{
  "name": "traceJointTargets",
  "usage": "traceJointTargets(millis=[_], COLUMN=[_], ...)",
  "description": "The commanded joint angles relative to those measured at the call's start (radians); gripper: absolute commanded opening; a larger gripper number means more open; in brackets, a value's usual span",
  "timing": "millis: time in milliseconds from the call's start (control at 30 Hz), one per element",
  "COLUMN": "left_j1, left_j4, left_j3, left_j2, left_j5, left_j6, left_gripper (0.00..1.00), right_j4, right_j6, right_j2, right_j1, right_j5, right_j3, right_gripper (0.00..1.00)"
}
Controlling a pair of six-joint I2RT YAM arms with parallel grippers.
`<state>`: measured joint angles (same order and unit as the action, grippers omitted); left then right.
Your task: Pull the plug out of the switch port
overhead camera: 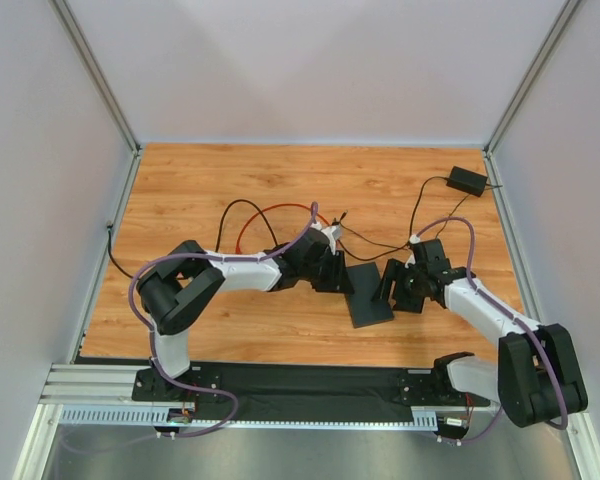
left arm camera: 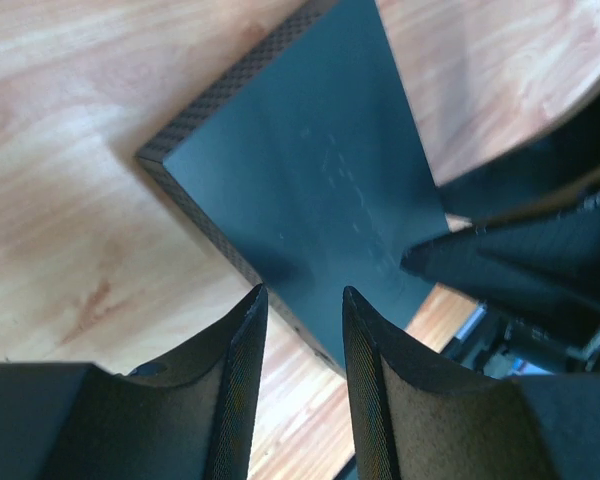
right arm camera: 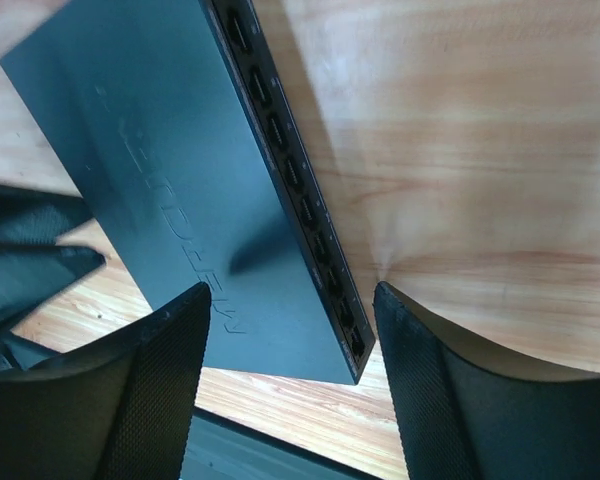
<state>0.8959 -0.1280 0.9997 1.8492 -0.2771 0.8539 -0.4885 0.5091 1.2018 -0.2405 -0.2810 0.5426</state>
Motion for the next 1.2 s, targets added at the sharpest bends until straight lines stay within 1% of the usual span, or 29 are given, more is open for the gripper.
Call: traceJointTargets(millis=[0, 33, 100, 133, 233, 333, 433, 500, 533, 567, 600, 667, 733, 933, 1000, 1067, 1167], left_j1=[0.000, 0.000, -0.002, -0.003, -0.015, -0.017, -0.014, -0.006, -0.003, 0.003, 0.006, 0.017, 0.018, 0.018, 0.015, 0.009, -0.017], left_j4=[0.092, 0.119, 0.189, 0.200, 0.258, 0.258, 0.243, 0.209, 0.203, 0.203, 0.203, 0.173, 0.168, 0.171, 0.218, 0.275, 0.297], left_j3=[0.091, 0.109, 0.161, 0.178, 0.269, 0.338, 0.392, 0.434, 0.485, 0.485, 0.535, 0.572, 0.615, 0.636, 0.636, 0.620, 0.538], left_j2=[0.031, 0.038, 0.057, 0.067, 0.126, 0.180, 0.232, 0.255, 0.289, 0.307, 0.326, 0.376, 0.412, 0.401, 0.380, 0.319, 0.205], left_j5=[0.026, 0.035, 0.056, 0.052, 0.001, -0.062, -0.123, -0.193, -0.248, -0.272, -0.293, -0.354, -0.373, -0.373, -0.343, -0.276, -0.209], left_j6=[-0.036, -0.061, -0.085, -0.110, -0.142, -0.179, -0.181, -0.170, -0.162, -0.162, -0.147, -0.118, -0.086, -0.084, -0.102, -0.131, -0.133], left_gripper=[0.43, 0.43, 0.43, 0.44, 0.42, 0.41, 0.39, 0.39, 0.38, 0.37, 0.37, 0.37, 0.36, 0.36, 0.35, 0.36, 0.40], right_j4=[0.100, 0.120, 0.133, 0.155, 0.163, 0.154, 0.159, 0.183, 0.192, 0.205, 0.238, 0.266, 0.284, 0.286, 0.257, 0.239, 0.182], right_j6=[0.022, 0.028, 0.040, 0.060, 0.081, 0.101, 0.146, 0.183, 0.199, 0.200, 0.210, 0.216, 0.213, 0.184, 0.172, 0.157, 0.141], right_j2=[-0.033, -0.038, -0.045, -0.063, -0.112, -0.178, -0.240, -0.275, -0.284, -0.291, -0.297, -0.289, -0.263, -0.225, -0.222, -0.226, -0.272], right_j1=[0.001, 0.001, 0.000, 0.001, -0.005, -0.019, -0.046, -0.071, -0.078, -0.079, -0.082, -0.082, -0.082, -0.083, -0.083, -0.083, -0.082], right_j5=[-0.081, -0.093, -0.127, -0.141, -0.170, -0.181, -0.190, -0.193, -0.192, -0.192, -0.198, -0.216, -0.215, -0.165, -0.149, -0.152, -0.142], right_j3=[-0.046, -0.071, -0.096, -0.114, -0.165, -0.194, -0.225, -0.245, -0.253, -0.257, -0.268, -0.271, -0.268, -0.253, -0.234, -0.221, -0.211], right_gripper=[0.66, 0.62, 0.59, 0.54, 0.50, 0.48, 0.46, 0.46, 0.46, 0.46, 0.46, 0.46, 0.47, 0.50, 0.52, 0.53, 0.55])
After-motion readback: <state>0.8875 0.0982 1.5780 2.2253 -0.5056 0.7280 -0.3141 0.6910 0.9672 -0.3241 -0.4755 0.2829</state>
